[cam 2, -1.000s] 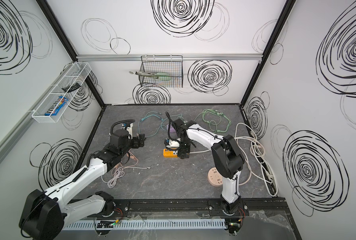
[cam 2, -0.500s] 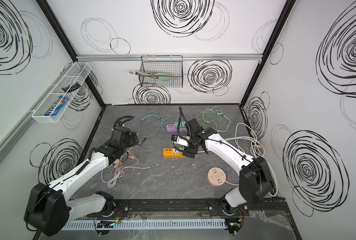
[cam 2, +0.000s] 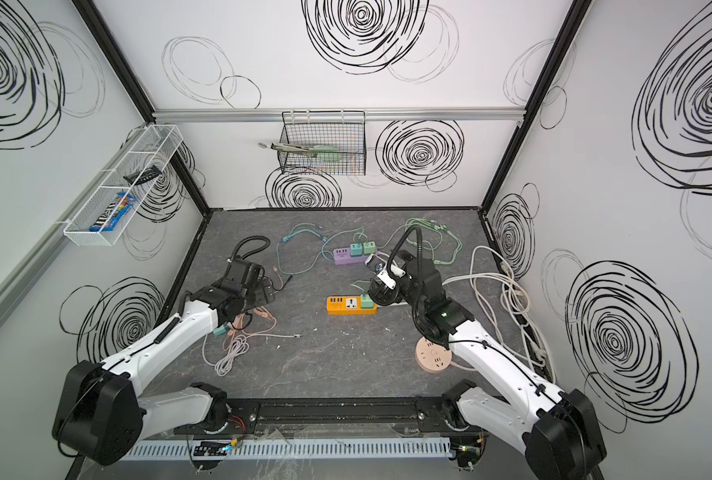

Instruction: Insert the plug

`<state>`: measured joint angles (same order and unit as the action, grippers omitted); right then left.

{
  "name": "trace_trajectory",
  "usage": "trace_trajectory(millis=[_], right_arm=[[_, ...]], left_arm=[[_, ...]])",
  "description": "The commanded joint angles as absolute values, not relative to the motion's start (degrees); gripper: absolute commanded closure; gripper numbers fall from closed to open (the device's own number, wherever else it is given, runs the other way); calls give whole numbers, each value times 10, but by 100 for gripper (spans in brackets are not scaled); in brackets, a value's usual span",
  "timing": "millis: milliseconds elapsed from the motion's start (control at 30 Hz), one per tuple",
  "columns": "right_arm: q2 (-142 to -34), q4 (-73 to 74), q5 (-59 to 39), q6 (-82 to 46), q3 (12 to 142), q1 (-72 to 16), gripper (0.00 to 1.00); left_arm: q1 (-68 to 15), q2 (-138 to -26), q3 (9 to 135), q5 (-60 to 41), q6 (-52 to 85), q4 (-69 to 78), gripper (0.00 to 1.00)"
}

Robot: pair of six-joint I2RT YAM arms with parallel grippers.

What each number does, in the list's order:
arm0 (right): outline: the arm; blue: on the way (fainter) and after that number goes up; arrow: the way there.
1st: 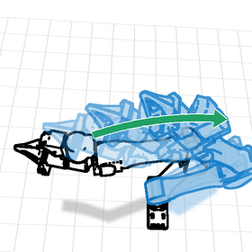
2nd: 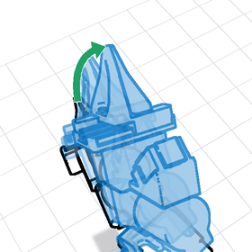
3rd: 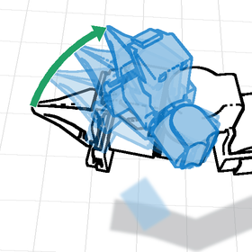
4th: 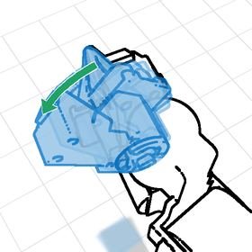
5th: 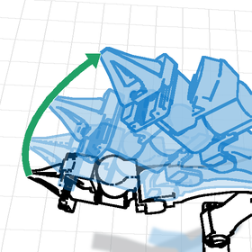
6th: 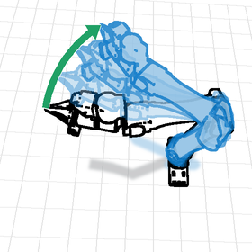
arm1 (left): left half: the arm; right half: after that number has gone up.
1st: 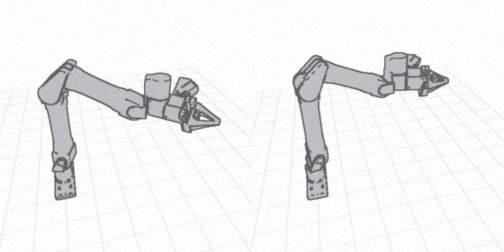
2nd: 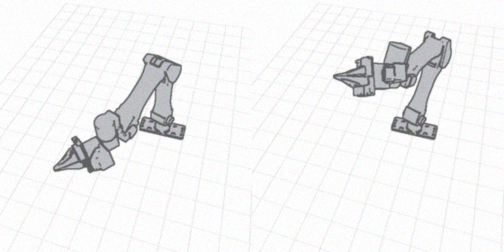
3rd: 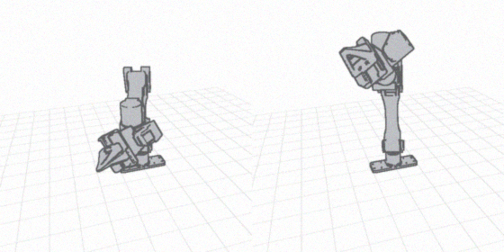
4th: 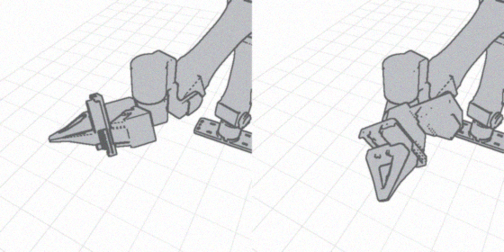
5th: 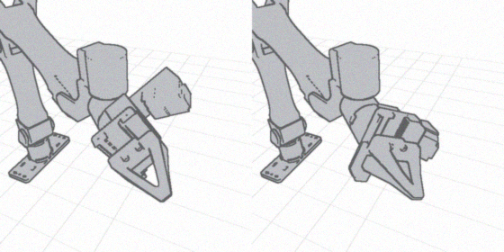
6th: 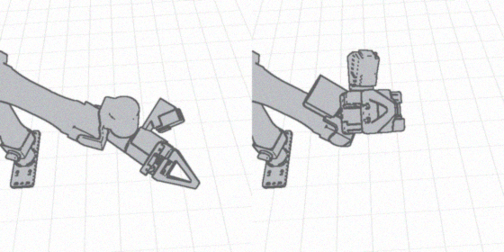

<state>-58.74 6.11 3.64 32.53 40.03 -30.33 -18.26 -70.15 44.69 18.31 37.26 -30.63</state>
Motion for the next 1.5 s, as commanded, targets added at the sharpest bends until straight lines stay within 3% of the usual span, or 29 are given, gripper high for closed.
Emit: trace_trajectory(millis=[0,100,300,367,533,667,933,1467], right_arm=[[-595,140,123,270,416,-298,3],[-602,168,174,245,418,-294,3],[-599,172,171,214,426,-292,3],[-598,170,190,196,430,-291,3],[-591,155,232,139,444,-277,3],[-597,117,191,115,460,-257,3],[-619,141,191,72,477,-255,3],[-629,130,163,97,471,-255,3]], left_arm=[[-217,-680,432,171,447,-349,11],[-241,-686,416,167,463,-329,26],[-243,-740,414,164,468,-280,26],[-237,-766,417,170,464,-262,33],[-208,-798,439,136,445,-248,67],[-199,-740,466,145,410,-267,100],[-209,-665,584,100,366,-353,100],[-354,-715,807,138,325,-349,100]])
